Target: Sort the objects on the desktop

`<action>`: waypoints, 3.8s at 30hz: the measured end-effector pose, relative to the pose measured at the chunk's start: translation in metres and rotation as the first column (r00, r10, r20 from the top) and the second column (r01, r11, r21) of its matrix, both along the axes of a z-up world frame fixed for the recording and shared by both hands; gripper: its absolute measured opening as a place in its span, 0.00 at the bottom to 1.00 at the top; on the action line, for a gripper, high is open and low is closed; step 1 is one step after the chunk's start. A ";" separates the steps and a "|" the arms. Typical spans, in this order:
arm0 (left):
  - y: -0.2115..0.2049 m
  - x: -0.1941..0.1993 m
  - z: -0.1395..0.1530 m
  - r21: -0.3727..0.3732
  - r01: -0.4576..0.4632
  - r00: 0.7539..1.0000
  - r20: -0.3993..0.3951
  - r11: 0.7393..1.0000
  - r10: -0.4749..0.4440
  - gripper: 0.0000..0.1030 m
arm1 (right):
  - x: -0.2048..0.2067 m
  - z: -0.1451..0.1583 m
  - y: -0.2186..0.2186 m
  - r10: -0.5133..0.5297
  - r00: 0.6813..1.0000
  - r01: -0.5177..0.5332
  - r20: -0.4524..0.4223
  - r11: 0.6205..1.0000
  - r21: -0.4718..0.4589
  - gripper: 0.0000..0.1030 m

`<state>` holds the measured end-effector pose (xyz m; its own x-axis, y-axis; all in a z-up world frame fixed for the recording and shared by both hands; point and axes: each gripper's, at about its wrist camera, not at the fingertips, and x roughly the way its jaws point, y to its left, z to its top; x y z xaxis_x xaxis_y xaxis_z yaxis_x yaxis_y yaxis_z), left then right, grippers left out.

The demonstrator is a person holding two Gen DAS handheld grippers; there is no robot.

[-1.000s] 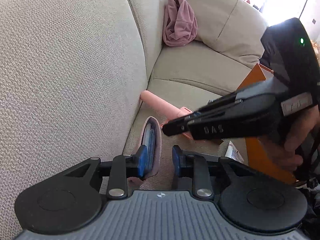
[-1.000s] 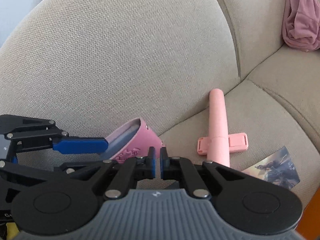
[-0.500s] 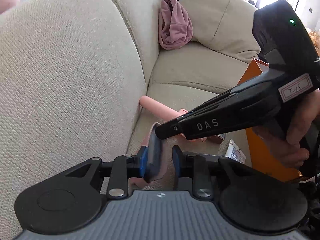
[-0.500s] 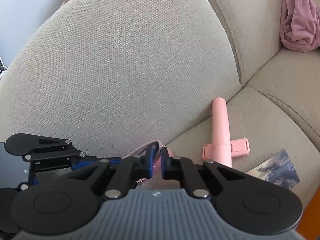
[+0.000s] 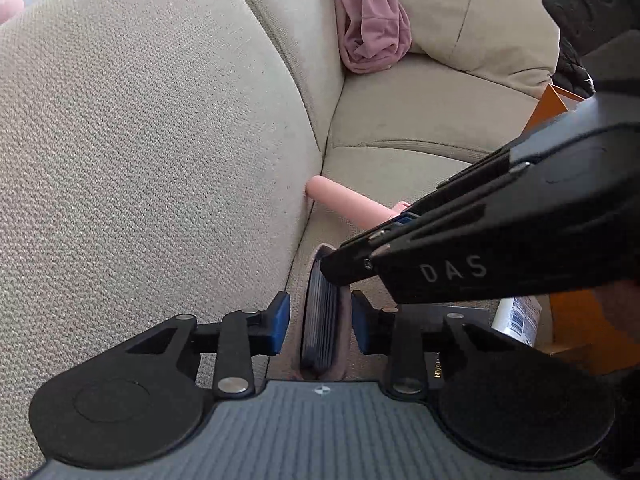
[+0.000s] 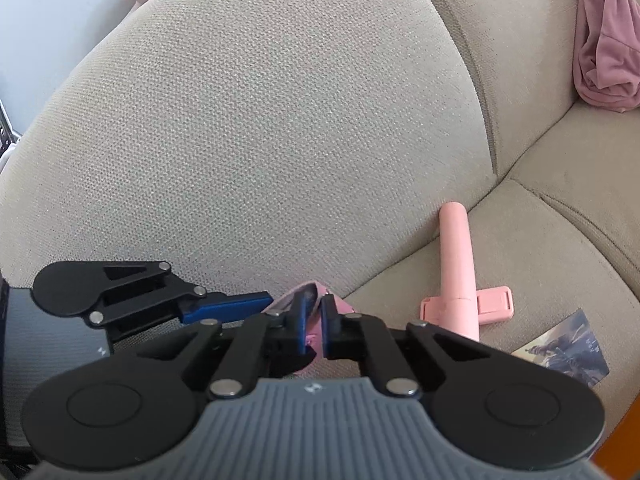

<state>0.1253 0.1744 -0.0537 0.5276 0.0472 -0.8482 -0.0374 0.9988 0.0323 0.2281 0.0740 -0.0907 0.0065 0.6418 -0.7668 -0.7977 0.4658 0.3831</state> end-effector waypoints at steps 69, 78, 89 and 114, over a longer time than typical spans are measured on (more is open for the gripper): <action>0.029 -0.050 0.035 -0.159 -0.172 0.980 0.067 0.972 0.185 0.18 | 0.007 0.044 -0.070 0.687 0.544 -0.479 0.481 0.725 -0.494 0.58; -0.008 -0.053 0.105 -0.262 -0.041 0.974 0.206 0.964 0.098 0.18 | -0.001 0.101 -0.147 0.479 0.686 -0.395 0.548 0.877 -0.273 0.58; -0.113 0.009 0.129 -0.358 0.243 0.952 0.267 0.902 -0.151 0.18 | -0.001 0.116 -0.248 0.424 0.732 -0.256 0.533 0.896 -0.362 0.58; -0.285 0.103 -0.015 -0.335 0.349 0.931 0.022 0.875 -0.363 0.18 | 0.060 0.005 -0.314 0.631 0.742 -0.442 0.226 0.714 -0.543 0.58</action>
